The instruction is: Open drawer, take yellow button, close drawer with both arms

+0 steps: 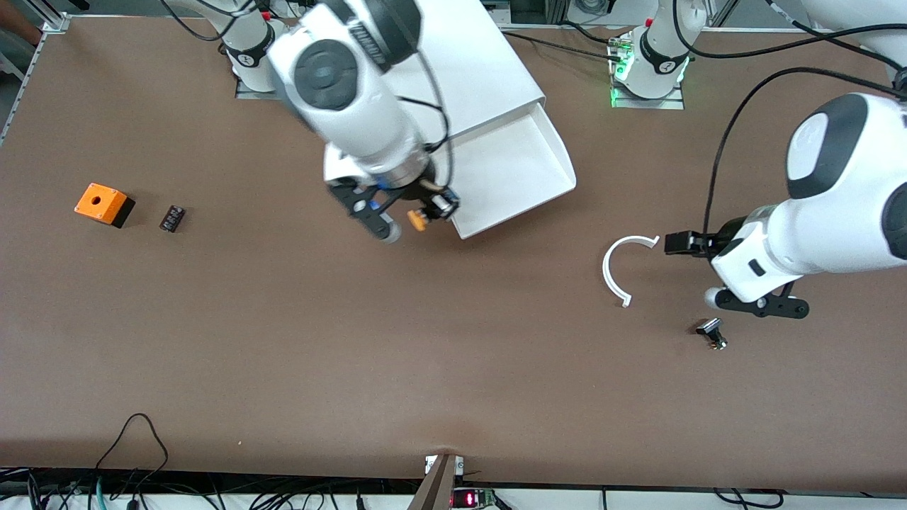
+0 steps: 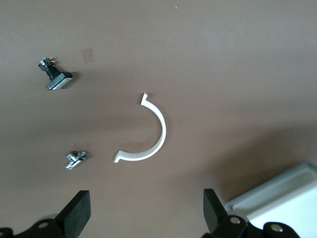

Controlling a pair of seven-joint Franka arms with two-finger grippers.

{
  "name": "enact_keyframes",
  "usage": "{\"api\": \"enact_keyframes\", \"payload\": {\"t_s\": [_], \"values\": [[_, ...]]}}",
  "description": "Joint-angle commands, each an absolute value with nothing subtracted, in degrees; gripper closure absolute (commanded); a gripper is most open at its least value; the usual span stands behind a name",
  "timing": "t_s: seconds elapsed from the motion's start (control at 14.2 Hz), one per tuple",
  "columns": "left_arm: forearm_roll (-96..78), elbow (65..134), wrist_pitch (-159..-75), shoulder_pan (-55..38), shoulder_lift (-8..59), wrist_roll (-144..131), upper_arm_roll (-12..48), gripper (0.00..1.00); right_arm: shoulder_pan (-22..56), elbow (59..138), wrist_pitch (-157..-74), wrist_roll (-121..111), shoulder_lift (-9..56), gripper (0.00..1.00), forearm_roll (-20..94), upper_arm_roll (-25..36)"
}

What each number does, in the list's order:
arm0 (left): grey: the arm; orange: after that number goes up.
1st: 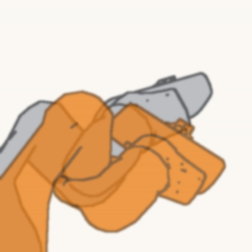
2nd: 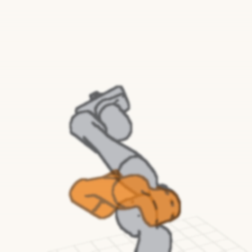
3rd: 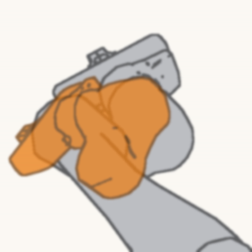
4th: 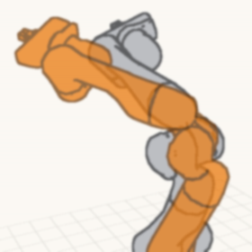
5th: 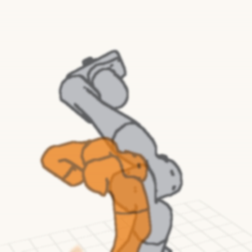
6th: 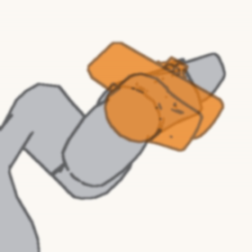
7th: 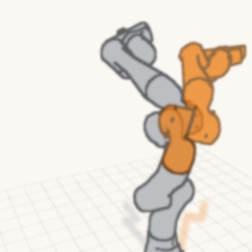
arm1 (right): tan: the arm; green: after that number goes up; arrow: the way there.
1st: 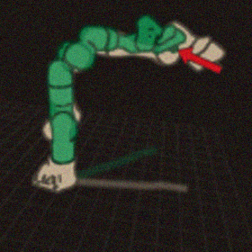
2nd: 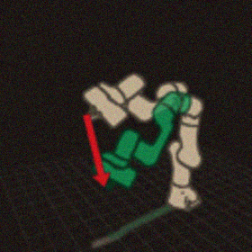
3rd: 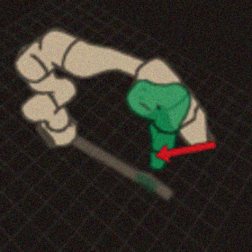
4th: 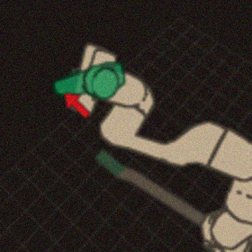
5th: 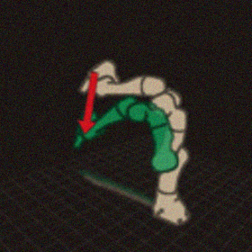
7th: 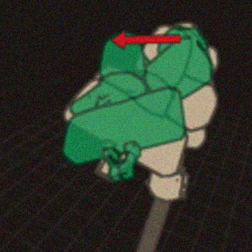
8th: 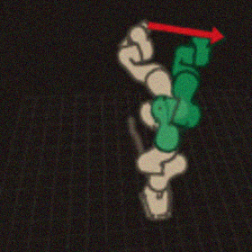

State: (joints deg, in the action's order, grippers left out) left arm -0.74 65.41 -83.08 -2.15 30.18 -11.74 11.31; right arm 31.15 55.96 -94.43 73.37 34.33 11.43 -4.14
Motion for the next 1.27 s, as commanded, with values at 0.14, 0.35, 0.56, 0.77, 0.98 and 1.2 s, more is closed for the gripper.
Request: {"api": "enact_keyframes", "payload": {"t_s": [0.14,0.35,0.56,0.77,0.98,1.2], "values": [[0.35,71.27,-90.86,-5.97,29.79,-27.4,12.39,0.0,22.78,56.6,-84.65,48.39,32.43,1.0,12.13,-2.82],[0.35,78.37,-100.07,-8.16,28.31,-34.43,12.48,0.0,21.62,59.93,-83.41,29.77,31.38,1.0,12.04,4.98],[0.97,86.9,-108.17,-12.38,25.23,-42.6,12.48,0.0,21.62,64.59,-84.29,14.72,31.11,1.0,11.95,12.9],[1.05,90.7,-110.13,-17.21,24.43,-50.15,12.39,0.0,21.62,70.99,-88.05,3.91,30.94,1.0,11.95,18.62],[1.41,92.54,-110.13,-19.85,24.0,-53.69,12.48,0.0,21.53,79.42,-95.95,-5.16,30.76,1.0,12.13,22.58],[1.41,94.47,-110.21,-20.48,22.51,-56.42,14.23,0.0,19.44,88.21,-104.21,-12.11,30.85,1.0,12.39,23.38]]}}
